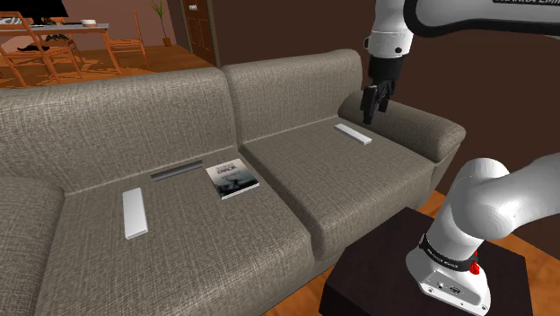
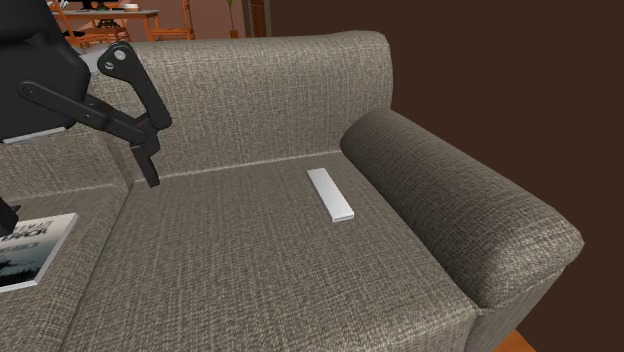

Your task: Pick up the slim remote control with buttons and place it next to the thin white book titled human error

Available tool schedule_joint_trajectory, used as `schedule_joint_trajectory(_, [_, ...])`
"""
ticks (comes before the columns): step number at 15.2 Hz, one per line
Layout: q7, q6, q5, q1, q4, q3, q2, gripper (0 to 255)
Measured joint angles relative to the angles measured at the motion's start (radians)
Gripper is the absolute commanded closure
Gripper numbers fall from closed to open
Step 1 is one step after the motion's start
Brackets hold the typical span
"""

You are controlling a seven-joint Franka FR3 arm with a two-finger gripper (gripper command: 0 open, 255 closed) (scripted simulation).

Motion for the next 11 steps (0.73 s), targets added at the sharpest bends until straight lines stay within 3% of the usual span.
schedule_joint_trajectory(5, [-0.053,0.061,-0.038,-0.02,-0.025,-0.058,0.029,0])
schedule_joint_trajectory(11, [-0.145,0.214,-0.096,-0.056,-0.06,-0.164,0.132,0])
